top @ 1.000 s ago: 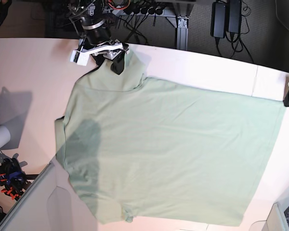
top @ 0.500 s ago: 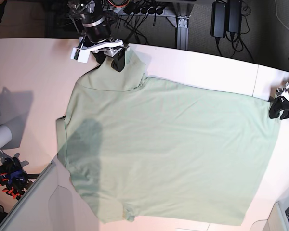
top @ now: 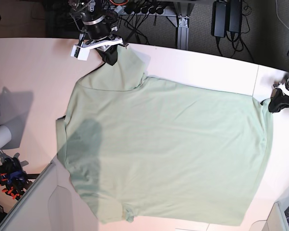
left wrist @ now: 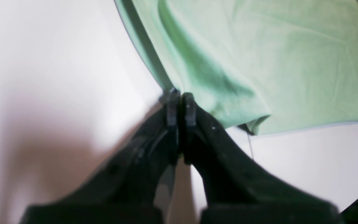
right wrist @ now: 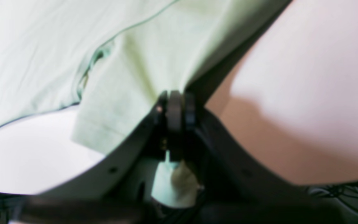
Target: Fold the T-shirt properly
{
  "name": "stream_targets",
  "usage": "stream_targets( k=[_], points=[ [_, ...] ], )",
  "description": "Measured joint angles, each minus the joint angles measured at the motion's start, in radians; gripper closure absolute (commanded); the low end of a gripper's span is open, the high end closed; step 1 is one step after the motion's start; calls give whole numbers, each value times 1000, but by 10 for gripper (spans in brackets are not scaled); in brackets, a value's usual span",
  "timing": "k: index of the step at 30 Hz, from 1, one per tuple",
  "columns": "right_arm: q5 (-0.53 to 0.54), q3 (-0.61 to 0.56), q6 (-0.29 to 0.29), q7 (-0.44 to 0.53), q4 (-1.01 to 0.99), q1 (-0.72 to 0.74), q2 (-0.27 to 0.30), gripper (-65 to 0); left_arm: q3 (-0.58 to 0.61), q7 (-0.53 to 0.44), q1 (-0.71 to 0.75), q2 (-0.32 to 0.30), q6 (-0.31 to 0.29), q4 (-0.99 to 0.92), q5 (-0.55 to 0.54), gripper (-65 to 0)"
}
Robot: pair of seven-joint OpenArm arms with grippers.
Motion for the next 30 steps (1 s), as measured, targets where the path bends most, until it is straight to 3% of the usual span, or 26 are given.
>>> stream_targets(
  k=[5, 11, 17, 23, 30],
  points=[
    [-8, 27, -8, -65, 56, -28, -2, 0, -34, 27, 17, -4, -3, 14, -26, 0],
    [23, 61, -15, -105, 208, -144, -3, 0, -87, 133, 111, -87, 0, 68, -130, 0],
    [28, 61, -11, -101, 299, -155, -2, 0, -93, 162, 177, -85, 4, 185, -127, 0],
    [10, 74, -10, -98, 346, -119, -5, 0, -182, 156, 145, -89, 6, 260, -150, 0],
    [-8, 123, -11, -99, 348, 3, -5, 0, -180, 148, 69, -97, 7, 261, -131, 0]
  ],
)
